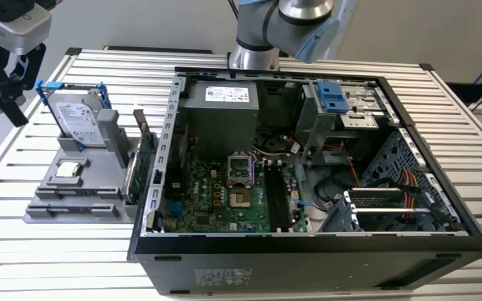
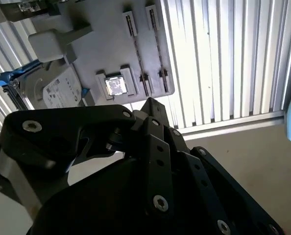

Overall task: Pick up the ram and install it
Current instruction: 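Pick up the ram and move it above insertion slot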

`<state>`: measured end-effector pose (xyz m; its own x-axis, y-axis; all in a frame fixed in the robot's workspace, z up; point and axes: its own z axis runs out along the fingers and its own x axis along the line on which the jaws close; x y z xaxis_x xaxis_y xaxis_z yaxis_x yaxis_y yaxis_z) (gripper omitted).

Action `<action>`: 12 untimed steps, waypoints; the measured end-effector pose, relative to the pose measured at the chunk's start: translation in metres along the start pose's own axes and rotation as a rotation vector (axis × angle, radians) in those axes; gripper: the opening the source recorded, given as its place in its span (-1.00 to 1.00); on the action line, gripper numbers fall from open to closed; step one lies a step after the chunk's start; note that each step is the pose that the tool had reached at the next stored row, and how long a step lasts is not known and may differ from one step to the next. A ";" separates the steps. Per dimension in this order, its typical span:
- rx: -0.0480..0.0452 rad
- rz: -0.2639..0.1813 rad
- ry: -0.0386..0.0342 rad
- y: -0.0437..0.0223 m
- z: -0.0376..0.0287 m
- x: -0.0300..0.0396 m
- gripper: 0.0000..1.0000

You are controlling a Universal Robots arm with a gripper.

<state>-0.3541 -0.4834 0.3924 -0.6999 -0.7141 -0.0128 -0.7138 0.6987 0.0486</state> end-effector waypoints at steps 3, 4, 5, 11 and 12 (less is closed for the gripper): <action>-0.0002 -0.013 0.0006 0.0003 0.0001 -0.0003 -1.00; -0.0002 -0.017 0.0008 0.0005 0.0001 -0.0004 -1.00; -0.0003 -0.021 0.0010 0.0006 0.0001 -0.0005 -1.00; -0.0006 -0.047 0.0023 0.0011 0.0001 -0.0011 -1.00; -0.0007 -0.052 0.0025 0.0012 0.0001 -0.0012 -1.00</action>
<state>-0.3541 -0.4818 0.3924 -0.6621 -0.7493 -0.0128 -0.7489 0.6609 0.0486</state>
